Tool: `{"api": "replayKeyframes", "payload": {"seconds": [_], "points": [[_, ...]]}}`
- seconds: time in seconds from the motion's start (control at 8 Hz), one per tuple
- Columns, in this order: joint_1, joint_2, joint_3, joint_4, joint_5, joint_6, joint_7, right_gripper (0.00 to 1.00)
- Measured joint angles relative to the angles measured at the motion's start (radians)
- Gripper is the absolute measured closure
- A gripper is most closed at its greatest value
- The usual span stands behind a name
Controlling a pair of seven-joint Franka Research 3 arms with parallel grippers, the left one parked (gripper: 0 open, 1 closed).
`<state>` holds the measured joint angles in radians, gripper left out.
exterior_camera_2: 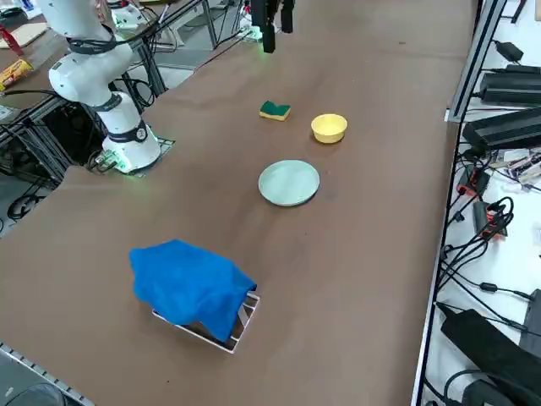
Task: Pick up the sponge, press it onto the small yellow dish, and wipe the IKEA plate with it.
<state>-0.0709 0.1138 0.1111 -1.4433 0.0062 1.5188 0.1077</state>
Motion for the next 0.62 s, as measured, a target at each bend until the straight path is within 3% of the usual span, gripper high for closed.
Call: {"api": "replayKeyframes", "payload": {"seconds": [0.62], "points": [[0.000, 0.000, -0.003, 0.000, 0.000, 0.000, 0.000, 0.00]]}}
